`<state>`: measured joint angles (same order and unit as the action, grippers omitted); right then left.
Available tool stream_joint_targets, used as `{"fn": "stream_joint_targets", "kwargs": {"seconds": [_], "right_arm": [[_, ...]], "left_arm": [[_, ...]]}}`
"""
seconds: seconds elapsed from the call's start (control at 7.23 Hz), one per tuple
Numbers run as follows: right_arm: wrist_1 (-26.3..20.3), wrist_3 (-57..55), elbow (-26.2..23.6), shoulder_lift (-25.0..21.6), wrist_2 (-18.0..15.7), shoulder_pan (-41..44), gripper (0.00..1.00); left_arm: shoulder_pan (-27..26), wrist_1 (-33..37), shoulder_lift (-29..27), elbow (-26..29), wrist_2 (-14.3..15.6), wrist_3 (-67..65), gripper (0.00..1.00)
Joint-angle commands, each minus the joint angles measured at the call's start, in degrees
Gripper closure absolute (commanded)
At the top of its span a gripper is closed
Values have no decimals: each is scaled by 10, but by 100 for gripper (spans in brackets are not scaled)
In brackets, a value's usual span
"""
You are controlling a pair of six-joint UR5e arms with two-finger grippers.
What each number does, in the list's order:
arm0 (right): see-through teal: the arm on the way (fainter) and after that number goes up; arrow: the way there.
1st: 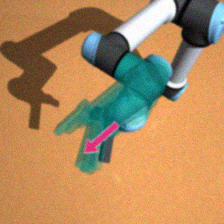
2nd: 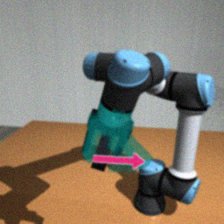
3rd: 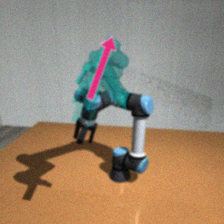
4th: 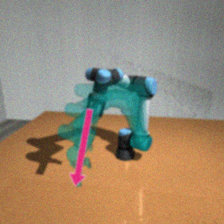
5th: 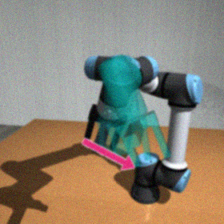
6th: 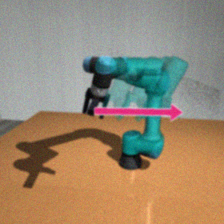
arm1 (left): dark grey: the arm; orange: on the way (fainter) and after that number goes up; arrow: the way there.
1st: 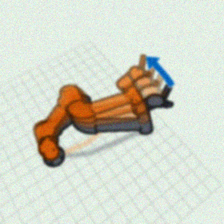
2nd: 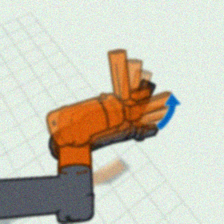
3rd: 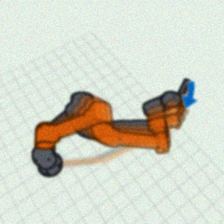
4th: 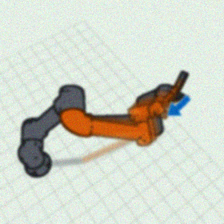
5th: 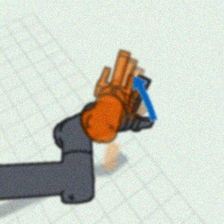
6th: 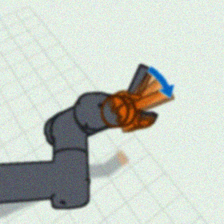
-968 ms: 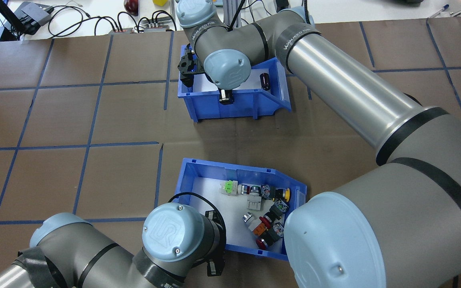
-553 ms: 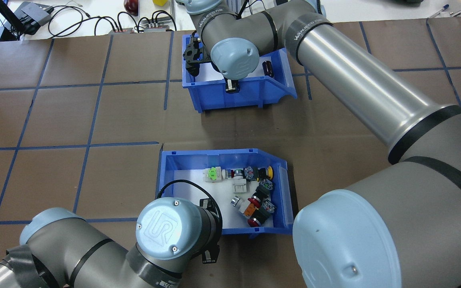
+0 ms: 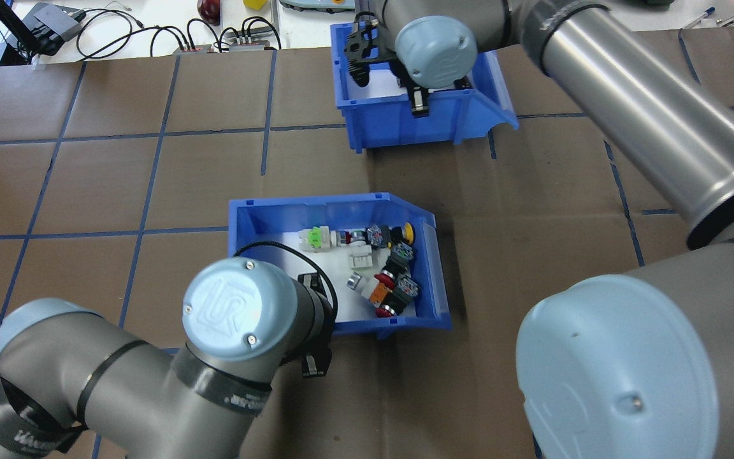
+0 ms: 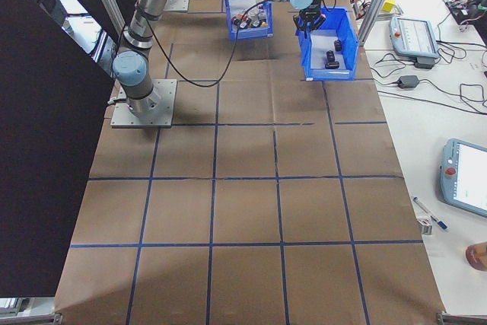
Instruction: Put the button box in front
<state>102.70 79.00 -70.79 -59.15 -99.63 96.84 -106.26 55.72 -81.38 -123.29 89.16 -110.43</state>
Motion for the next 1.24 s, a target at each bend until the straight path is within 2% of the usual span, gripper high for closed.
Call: {"fn": "stream_joint_targets", "kwargs": {"seconds": [0.0, 0.14, 0.28, 0.41, 0.55, 0.69, 0.83, 1.11], "right_arm": [[13, 65, -63, -50, 3, -86, 98], [31, 105, -103, -72, 4, -113, 98], [77, 147, -155, -100, 5, -139, 98], [103, 170, -213, -139, 7, -153, 97], [115, 172, -273, -182, 9, -164, 97], [147, 200, -331, -215, 10, -182, 97], [189, 225, -382, -247, 10, -197, 97], [190, 231, -466, -325, 10, -211, 97]], "left_arm": [[80, -4, -91, 82, -53, 70, 100], [84, -6, -141, 135, -71, 71, 100], [85, -6, -196, 186, -113, 79, 100], [84, -11, -244, 234, -126, 77, 100], [77, -11, -277, 272, -159, 77, 100], [74, -11, -300, 287, -195, 75, 100], [65, -12, -311, 292, -196, 71, 100], [47, -16, -329, 301, -196, 52, 100]]}}
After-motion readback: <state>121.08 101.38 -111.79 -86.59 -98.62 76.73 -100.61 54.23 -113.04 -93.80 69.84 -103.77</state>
